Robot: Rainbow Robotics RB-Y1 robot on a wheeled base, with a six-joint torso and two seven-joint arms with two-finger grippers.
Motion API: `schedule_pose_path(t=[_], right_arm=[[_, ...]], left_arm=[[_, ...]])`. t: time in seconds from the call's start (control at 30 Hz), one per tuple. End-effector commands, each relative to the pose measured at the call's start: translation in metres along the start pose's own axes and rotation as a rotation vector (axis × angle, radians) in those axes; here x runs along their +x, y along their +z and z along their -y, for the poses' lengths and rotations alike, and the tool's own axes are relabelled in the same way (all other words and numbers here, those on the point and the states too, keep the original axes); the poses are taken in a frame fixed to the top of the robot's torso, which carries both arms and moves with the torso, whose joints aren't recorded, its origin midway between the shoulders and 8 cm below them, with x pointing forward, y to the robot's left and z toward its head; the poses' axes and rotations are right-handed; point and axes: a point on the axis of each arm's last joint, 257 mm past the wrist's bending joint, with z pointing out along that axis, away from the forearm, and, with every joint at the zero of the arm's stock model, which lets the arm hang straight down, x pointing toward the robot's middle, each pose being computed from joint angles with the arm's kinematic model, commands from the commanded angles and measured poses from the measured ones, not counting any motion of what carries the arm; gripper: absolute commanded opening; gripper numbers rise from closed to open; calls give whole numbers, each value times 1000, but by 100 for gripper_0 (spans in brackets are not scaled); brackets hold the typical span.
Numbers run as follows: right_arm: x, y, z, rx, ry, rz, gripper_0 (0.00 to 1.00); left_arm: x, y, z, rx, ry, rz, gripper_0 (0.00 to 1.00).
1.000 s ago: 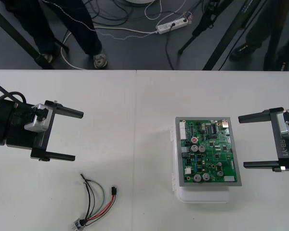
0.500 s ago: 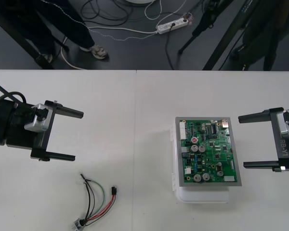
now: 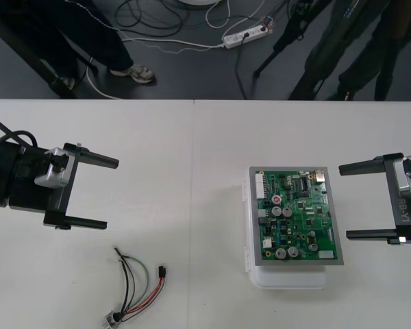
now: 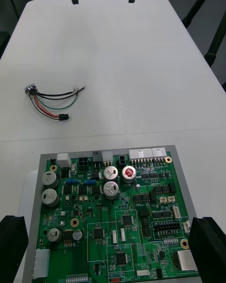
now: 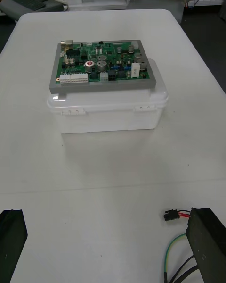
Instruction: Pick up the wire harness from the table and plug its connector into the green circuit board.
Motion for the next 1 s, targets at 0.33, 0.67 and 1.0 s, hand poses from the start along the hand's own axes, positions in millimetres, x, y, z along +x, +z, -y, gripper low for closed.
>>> schedule_pose_path(t=[0.33, 0.67, 1.0], right_arm=[[-3, 7, -11, -25, -51, 1, 100], [-3, 7, -11, -25, -51, 1, 100], [-3, 7, -11, -25, -51, 1, 100]], left_arm=[[-14, -7, -7, 3, 2, 14, 100], [-14, -7, -7, 3, 2, 14, 100], [-14, -7, -7, 3, 2, 14, 100]])
